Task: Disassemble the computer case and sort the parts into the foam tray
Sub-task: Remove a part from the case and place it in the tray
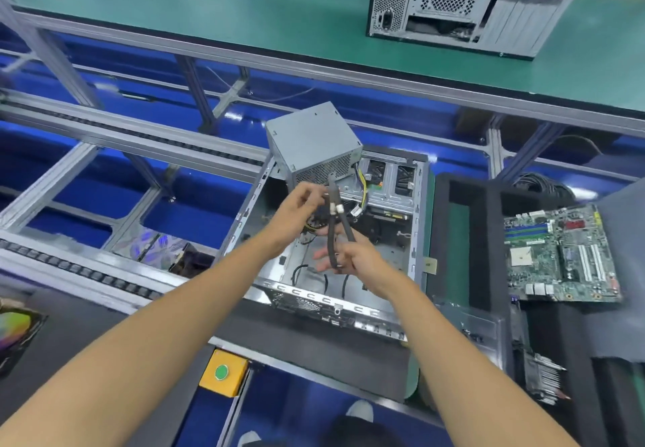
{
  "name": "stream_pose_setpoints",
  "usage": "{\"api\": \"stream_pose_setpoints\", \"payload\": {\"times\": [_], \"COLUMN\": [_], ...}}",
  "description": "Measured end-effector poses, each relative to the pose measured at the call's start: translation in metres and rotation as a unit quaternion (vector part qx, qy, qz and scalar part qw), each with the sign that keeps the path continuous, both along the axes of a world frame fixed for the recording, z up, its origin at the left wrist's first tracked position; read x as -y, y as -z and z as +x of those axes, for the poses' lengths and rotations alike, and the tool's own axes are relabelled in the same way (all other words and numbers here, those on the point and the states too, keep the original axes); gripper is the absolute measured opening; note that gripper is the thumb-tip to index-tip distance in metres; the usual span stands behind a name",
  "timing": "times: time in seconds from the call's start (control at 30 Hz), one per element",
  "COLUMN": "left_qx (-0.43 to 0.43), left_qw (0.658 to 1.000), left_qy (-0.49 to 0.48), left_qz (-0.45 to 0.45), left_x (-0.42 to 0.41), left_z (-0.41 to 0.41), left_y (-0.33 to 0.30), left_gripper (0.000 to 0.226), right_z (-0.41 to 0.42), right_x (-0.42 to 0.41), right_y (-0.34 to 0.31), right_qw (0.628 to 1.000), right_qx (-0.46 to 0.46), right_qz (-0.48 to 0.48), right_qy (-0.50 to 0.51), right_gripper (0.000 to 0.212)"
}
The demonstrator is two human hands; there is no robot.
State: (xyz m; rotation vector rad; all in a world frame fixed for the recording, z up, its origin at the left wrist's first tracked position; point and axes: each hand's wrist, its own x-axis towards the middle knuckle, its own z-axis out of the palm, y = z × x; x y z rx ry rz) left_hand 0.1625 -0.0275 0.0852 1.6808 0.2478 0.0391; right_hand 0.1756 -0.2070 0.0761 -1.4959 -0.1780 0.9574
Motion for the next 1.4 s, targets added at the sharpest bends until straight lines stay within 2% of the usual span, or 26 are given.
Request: {"api": "stream_pose_setpoints", "payload": {"times": [0.1,0.27,0.37,0.5,0.67,0.97,1.4], "left_qx": [-0.044,-0.030,-0.040,-0.046,-0.051,-0.015,0.007], "left_qw": [0.995,0.989,0.993,0.997,0.997,0.993,0.985], "left_qy": [-0.008,0.047,0.051,0.051,0.055,-0.008,0.001], "left_qz": [0.084,0.137,0.094,0.029,-0.032,-0.116,-0.170], "left_x": [0.001,-0.008,-0.015,-0.020,-0.019,-0.023,-0.020], "left_z": [-0.006,0.001,0.003,0.005,0.008,0.011,0.011], "left_y": [0.022,0.045,0.052,0.058,0.059,0.052,0.049], "left_gripper": [0.029,0.027,0.016,0.010,0.010,0.008,0.009], "right_z": [0.000,0.000,-0.004,-0.006,-0.014,-0.017,-0.016], "right_x": [0.010,0.013,0.015,0.018,0.028,0.033,0.036], "right_y": [0.006,0.012,0.014,0.014,0.010,0.008,0.010], "right_qw": [1.000,0.998,0.996,0.997,0.995,0.997,0.997], "right_qx": [0.016,0.002,-0.028,-0.056,-0.084,-0.071,-0.076], "right_qz": [-0.019,-0.030,-0.031,-0.006,0.037,-0.003,0.026], "right_qy": [-0.019,0.049,0.073,0.052,0.027,-0.033,-0.017], "right_gripper": [0.068,0.061,0.059,0.076,0.069,0.078,0.079]}}
